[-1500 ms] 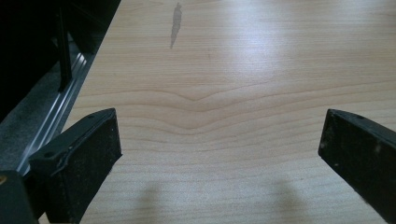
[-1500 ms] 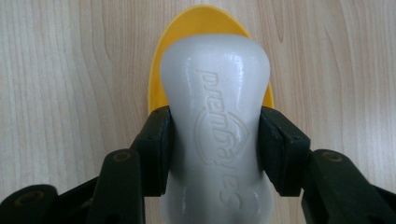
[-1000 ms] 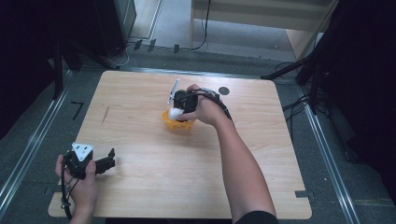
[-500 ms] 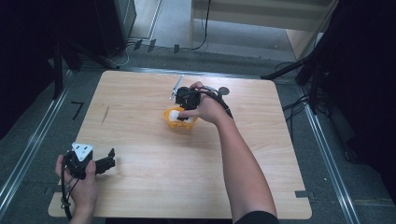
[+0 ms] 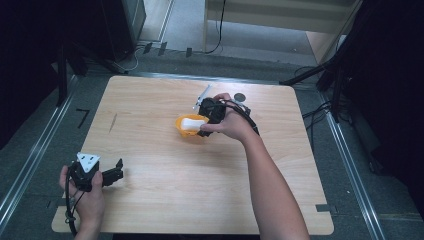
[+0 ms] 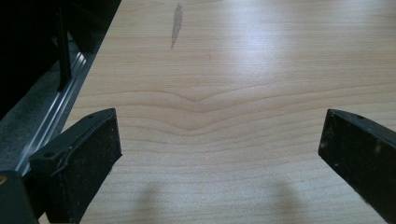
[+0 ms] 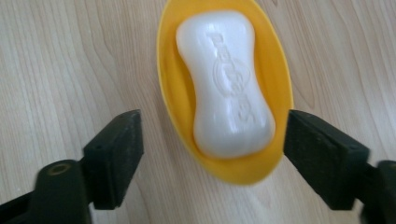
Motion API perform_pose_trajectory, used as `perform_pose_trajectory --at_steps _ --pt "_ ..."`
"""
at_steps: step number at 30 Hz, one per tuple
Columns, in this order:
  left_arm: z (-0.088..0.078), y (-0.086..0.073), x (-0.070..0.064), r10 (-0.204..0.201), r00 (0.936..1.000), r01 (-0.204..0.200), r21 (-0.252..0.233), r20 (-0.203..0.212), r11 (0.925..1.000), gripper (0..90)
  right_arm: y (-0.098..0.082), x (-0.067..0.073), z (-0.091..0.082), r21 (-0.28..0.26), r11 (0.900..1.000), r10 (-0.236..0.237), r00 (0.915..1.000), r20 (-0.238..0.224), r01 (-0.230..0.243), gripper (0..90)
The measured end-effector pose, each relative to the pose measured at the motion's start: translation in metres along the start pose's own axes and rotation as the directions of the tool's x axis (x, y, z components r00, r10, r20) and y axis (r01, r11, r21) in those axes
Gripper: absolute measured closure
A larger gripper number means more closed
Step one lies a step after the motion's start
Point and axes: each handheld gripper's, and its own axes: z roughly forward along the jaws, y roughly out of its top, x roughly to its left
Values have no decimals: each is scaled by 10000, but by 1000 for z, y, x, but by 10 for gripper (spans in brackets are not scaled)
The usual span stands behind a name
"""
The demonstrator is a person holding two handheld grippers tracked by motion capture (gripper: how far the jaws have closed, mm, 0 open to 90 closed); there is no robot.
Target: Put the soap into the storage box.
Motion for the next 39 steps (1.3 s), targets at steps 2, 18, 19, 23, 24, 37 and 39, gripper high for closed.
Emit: perform_pose_trajectory --at_steps 2,18,19,23,24,37,39 --pt "0 0 0 -13 10000 13 15 17 10000 0 -7 1 -4 -96 9999 120 9999 66 -119 133" --pt "0 0 -1 69 10000 -69 -53 -23 10000 0 -66 14 -25 -584 9864 1578 9850 704 -1538 0" --pt "0 0 -1 85 10000 -85 -62 -11 9999 0 -74 15 -27 -642 9832 1756 9811 816 -1707 0" --pt "0 0 -1 89 10000 -89 -89 -2 9999 0 -88 18 -30 -712 9773 2048 9756 788 -1994 0" --pt "0 0 -1 89 10000 -89 -89 -2 9999 0 -91 19 -31 -706 9766 2085 9751 750 -2034 0" --pt "0 0 -1 71 10000 -70 -100 29 9999 0 -132 38 -33 -952 9611 2680 9589 936 -2593 0" --pt "0 0 -1 82 10000 -82 -47 9 10000 0 -138 40 -34 -1018 9572 2807 9550 961 -2711 0"
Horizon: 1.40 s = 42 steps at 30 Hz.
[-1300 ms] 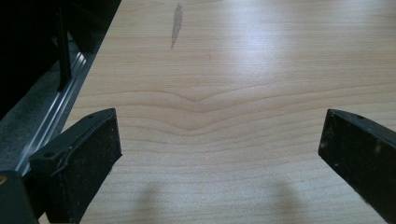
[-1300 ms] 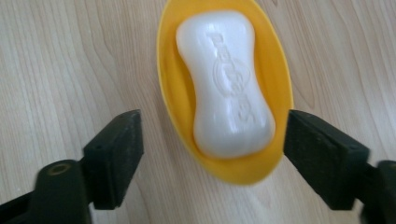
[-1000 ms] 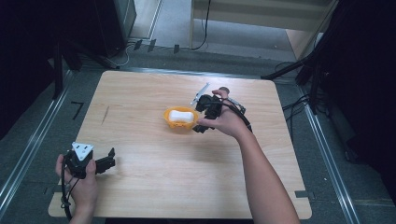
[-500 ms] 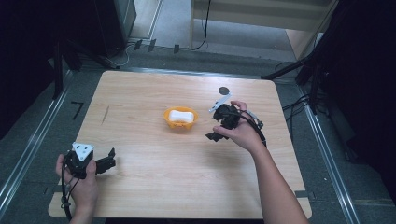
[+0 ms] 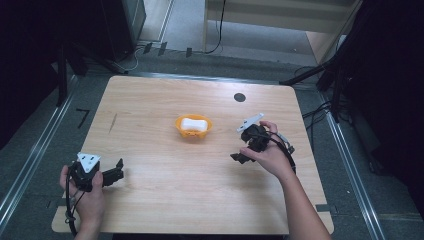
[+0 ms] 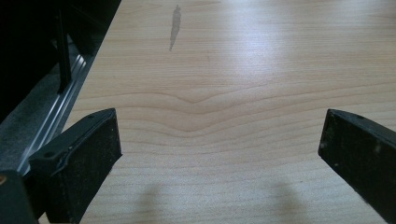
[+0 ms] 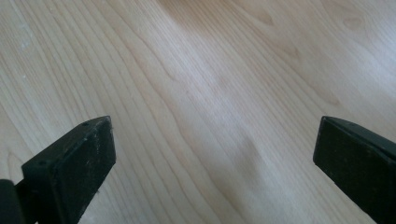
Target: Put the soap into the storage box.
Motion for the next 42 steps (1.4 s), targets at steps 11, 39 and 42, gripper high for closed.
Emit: perform_pose_trajectory --at_steps 11,39,42 --pt "0 0 0 8 10000 -8 -19 5 10000 0 -35 4 -10 -249 9987 449 9986 269 -442 0" --pt "-1 0 -1 92 10000 -92 -31 -29 10000 0 -134 14 -33 -1060 9754 2022 9760 806 -1933 0" --pt "-1 0 -1 112 9999 -113 -27 -29 9999 0 -150 16 -37 -1226 9689 2259 9704 851 -2148 0"
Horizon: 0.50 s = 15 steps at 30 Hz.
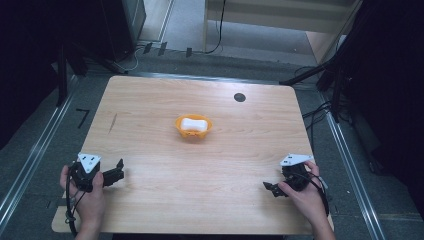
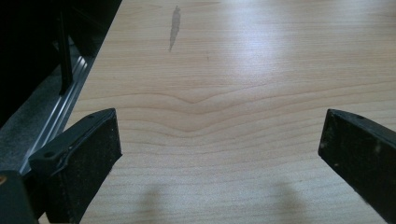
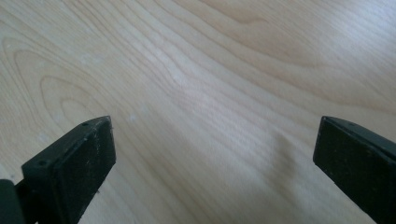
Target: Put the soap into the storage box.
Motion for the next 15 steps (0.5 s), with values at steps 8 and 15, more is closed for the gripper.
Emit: perform_pose_trajectory --at_steps 8,15 --pt "0 0 -1 -18 10000 18 -36 20 10000 0 -31 0 -10 -355 9977 579 9982 135 -574 0" --pt "0 0 -1 29 10000 -29 -27 4 10000 0 -50 1 -16 -704 9925 1013 9948 86 -1004 0"
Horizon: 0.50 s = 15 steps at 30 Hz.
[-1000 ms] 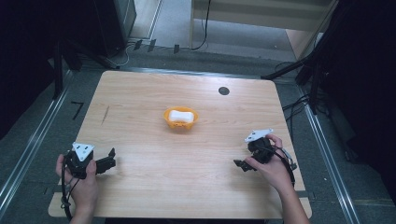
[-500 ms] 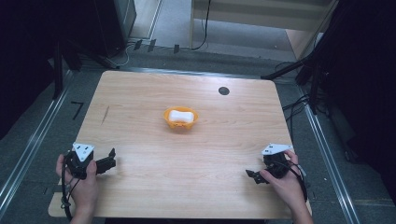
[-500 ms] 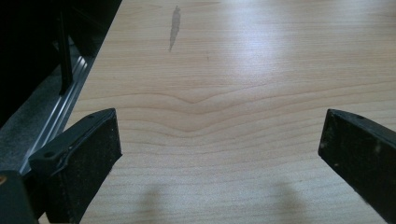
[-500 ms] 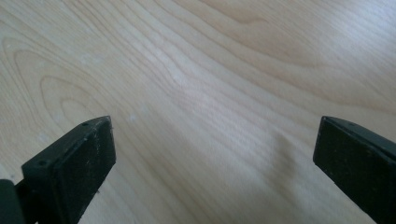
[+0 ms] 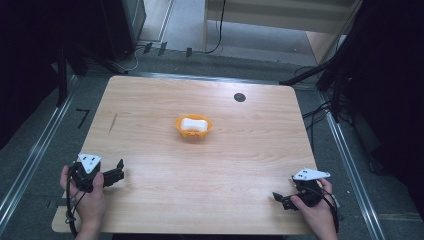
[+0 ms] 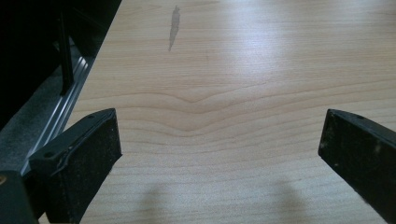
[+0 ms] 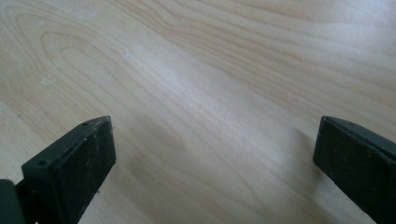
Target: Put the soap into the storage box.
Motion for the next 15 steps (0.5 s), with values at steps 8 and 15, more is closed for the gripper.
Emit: perform_pose_trajectory --at_steps 8,15 --pt "0 0 0 22 10000 -22 -5 -24 10000 0 -19 -4 -13 -498 9985 235 9994 253 -223 0" --pt "0 0 -1 57 10000 -57 23 -49 10000 0 -34 -12 -31 -1286 9904 592 9964 606 -510 0"
